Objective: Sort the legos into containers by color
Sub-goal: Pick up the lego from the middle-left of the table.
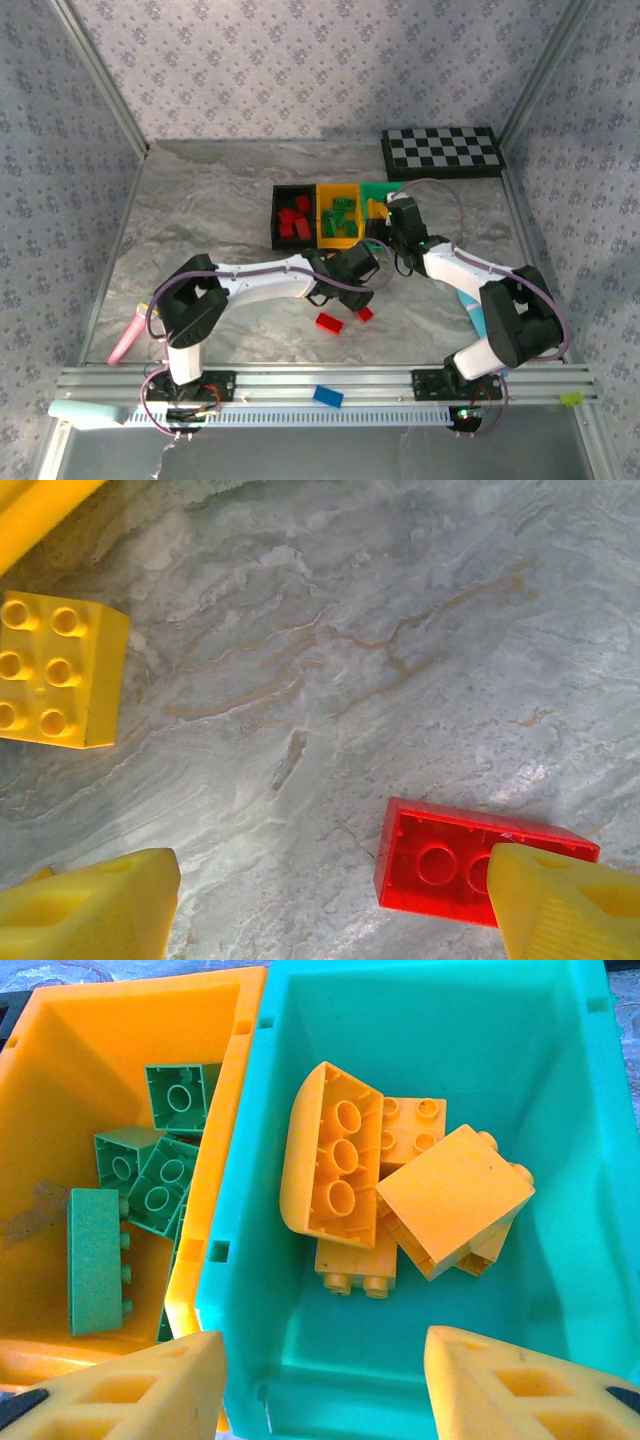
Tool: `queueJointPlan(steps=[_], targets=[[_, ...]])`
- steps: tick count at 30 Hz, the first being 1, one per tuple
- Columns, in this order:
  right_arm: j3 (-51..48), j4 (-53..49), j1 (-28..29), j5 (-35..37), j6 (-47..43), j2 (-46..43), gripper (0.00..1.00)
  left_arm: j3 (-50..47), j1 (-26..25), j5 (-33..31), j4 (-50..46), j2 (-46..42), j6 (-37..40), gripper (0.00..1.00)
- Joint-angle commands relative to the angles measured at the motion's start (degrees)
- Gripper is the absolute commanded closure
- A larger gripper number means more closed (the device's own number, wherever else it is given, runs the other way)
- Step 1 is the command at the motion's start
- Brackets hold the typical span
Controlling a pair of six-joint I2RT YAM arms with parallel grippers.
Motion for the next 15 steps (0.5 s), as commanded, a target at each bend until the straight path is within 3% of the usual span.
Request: queueJointPlan(steps=[1,8,15], targets=[[-0.55,0.71,-0.35,0.37,1.18,-0.79,0.43,-0.32,-0.51,1.75,-0.77,0.94,1.24,0.19],[-0.68,0.68,-0.35,0.63,1.26,-0.79,0.44,0.94,-1.17,6.35,-1.02,3.14,2.25,0.19],[-0.81,0.72,-0.52,0.78,1.27,-1.04,0.43,6.02,-2.91,6.86,-4.15,8.23,4.07,0.19]])
